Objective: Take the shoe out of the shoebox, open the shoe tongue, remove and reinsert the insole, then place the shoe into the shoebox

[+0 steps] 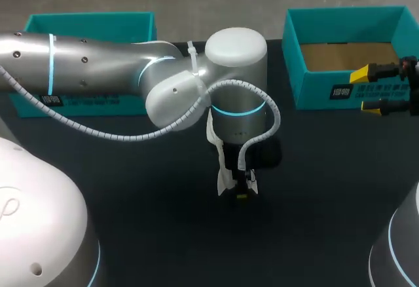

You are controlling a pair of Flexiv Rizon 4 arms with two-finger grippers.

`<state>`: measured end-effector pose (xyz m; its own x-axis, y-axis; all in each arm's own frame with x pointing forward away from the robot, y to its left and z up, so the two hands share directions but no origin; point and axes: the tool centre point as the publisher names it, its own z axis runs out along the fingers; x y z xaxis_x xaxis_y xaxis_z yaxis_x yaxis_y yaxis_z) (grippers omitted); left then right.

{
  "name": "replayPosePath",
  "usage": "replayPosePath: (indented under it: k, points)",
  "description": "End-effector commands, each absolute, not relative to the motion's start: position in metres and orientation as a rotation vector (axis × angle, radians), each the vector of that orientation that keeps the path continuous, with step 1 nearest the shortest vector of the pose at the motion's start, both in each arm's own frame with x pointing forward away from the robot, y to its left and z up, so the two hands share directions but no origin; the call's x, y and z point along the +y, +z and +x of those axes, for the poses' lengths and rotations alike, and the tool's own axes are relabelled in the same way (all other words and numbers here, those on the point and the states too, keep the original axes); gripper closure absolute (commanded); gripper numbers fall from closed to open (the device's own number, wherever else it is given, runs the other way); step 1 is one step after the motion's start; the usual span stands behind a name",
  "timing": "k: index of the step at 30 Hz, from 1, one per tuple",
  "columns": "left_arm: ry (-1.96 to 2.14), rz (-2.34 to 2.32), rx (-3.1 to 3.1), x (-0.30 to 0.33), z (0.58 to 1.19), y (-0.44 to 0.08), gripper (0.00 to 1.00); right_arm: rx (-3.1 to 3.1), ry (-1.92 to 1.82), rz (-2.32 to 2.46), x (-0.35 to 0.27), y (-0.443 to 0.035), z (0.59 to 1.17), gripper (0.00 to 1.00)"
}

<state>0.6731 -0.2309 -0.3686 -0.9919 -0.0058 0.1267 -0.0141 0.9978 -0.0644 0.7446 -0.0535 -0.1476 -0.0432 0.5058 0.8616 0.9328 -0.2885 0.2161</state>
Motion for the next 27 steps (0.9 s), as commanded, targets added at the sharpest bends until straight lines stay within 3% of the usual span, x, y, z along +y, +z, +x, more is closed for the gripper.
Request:
replayPosePath:
  k: [1, 17, 27]
  points:
    - [0.083, 0.024, -2.98, -0.225, 0.684, -0.314, 1.0, -1.517, -1.282, -1.802, -0.053, -0.147, 0.744, 0.0]
    - [0.062, -0.014, -2.981, -0.2, 0.699, -0.201, 1.0, -1.517, -1.282, -1.802, -0.053, -0.147, 0.744, 0.0]
    - [0.082, -0.043, -3.019, -0.194, 0.707, -0.156, 1.0, -1.517, -1.282, -1.802, -0.053, -0.147, 0.744, 0.0]
